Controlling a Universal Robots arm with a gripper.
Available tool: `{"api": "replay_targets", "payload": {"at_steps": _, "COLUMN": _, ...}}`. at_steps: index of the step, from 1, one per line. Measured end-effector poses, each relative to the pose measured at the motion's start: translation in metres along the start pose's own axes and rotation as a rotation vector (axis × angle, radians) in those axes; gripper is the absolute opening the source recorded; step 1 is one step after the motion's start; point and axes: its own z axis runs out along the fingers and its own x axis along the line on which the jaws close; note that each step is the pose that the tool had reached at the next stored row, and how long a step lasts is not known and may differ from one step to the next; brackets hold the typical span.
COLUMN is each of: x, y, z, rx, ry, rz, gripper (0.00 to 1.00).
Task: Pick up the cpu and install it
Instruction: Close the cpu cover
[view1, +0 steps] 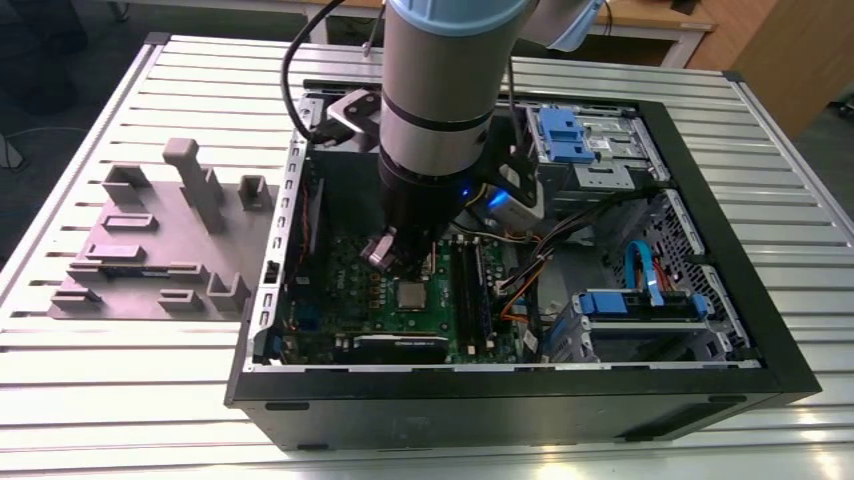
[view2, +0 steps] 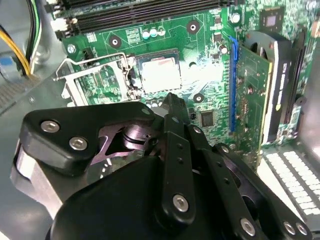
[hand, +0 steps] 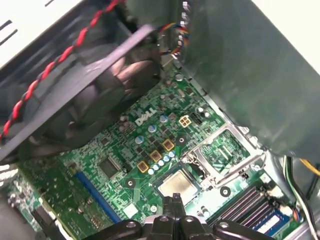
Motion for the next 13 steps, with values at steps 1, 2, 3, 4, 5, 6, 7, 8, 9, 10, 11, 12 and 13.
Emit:
{"api": "replay_targets", "payload": {"at_steps": 1, "x": 0.0, "y": 0.0, "z": 0.0, "rx": 0.0004, "ry": 0.0005, "rz": -0.018, "gripper": 0.1}}
{"api": "replay_targets", "payload": {"at_steps": 2, "x": 0.0, "y": 0.0, "z": 0.0, "rx": 0.0009, "ry": 0.0009, "rz": -0.034, "gripper": 0.1}}
{"api": "replay_targets", "payload": {"at_steps": 3, "x": 0.0, "y": 0.0, "z": 0.0, "rx": 0.0011, "ry": 0.0011, "rz": -0.043, "gripper": 0.1}}
{"api": "replay_targets", "payload": {"at_steps": 4, "x": 0.0, "y": 0.0, "z": 0.0, "rx": 0.0012, "ry": 0.0012, "rz": -0.045, "gripper": 0.1}}
{"api": "replay_targets", "payload": {"at_steps": 5, "x": 0.0, "y": 0.0, "z": 0.0, "rx": 0.0012, "ry": 0.0012, "rz": -0.045, "gripper": 0.1}}
{"api": "replay_targets", "payload": {"at_steps": 6, "x": 0.0, "y": 0.0, "z": 0.0, "rx": 0.0012, "ry": 0.0012, "rz": -0.045, "gripper": 0.1}}
{"api": "replay_targets", "payload": {"at_steps": 7, "x": 0.0, "y": 0.0, "z": 0.0, "rx": 0.0011, "ry": 0.0012, "rz": -0.045, "gripper": 0.1}}
{"api": "replay_targets", "payload": {"at_steps": 8, "x": 0.0, "y": 0.0, "z": 0.0, "rx": 0.0012, "ry": 0.0013, "rz": -0.045, "gripper": 0.1}}
{"api": "replay_targets", "payload": {"at_steps": 9, "x": 0.0, "y": 0.0, "z": 0.0, "rx": 0.0012, "ry": 0.0012, "rz": -0.045, "gripper": 0.1}}
{"api": "replay_targets", "payload": {"at_steps": 10, "x": 0.0, "y": 0.0, "z": 0.0, "rx": 0.0012, "ry": 0.0012, "rz": -0.045, "gripper": 0.1}}
{"api": "replay_targets", "payload": {"at_steps": 11, "x": 0.0, "y": 0.0, "z": 0.0, "rx": 0.0012, "ry": 0.0012, "rz": -0.045, "gripper": 0.1}}
{"api": "replay_targets", "payload": {"at_steps": 12, "x": 0.0, "y": 0.0, "z": 0.0, "rx": 0.0012, "ry": 0.0012, "rz": -0.045, "gripper": 0.1}}
{"api": "replay_targets", "payload": {"at_steps": 13, "x": 0.0, "y": 0.0, "z": 0.0, "rx": 0.0011, "ry": 0.0012, "rz": -0.046, "gripper": 0.1}}
